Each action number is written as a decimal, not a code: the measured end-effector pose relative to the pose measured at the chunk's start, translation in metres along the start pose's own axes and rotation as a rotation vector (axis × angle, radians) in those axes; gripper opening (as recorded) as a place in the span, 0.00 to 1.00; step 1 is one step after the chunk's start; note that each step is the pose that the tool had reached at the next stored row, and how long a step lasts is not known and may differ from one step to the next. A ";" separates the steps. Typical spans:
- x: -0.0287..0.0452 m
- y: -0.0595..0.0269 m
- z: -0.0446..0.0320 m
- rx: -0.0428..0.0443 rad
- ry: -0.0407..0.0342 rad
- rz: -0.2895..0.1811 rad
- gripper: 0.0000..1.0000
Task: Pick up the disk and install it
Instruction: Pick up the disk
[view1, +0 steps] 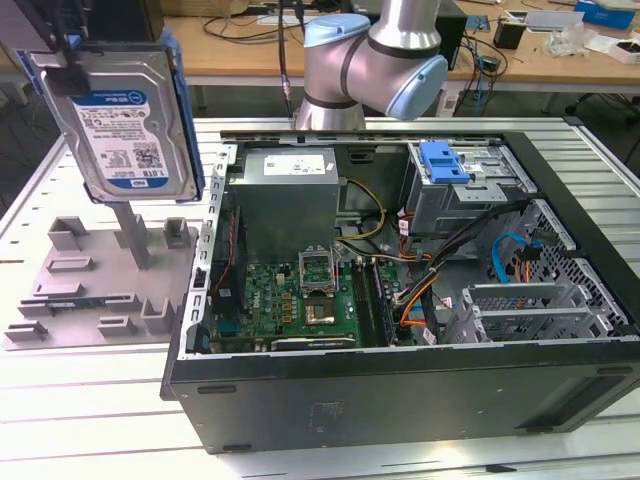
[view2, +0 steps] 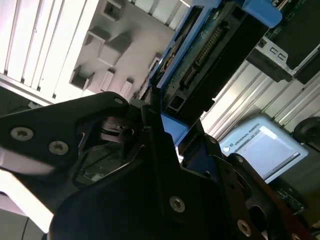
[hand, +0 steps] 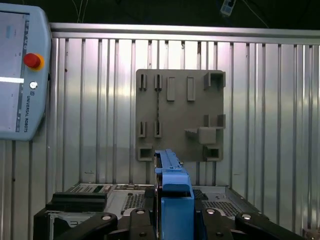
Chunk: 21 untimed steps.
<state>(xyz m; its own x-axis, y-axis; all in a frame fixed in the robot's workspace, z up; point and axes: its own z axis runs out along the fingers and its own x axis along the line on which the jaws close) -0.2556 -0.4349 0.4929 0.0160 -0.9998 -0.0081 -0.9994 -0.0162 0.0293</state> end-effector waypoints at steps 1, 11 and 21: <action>0.0033 -0.0041 -0.0004 -0.0001 0.0000 0.000 0.37; 0.0331 -0.0430 -0.0035 -0.0003 0.0000 0.000 0.37; 0.0614 -0.0930 -0.0057 -0.0005 -0.0001 0.000 0.37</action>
<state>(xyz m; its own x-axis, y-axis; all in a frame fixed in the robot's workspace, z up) -0.1615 -0.4949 0.4954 0.0159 -0.9998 -0.0081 -0.9994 -0.0161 0.0298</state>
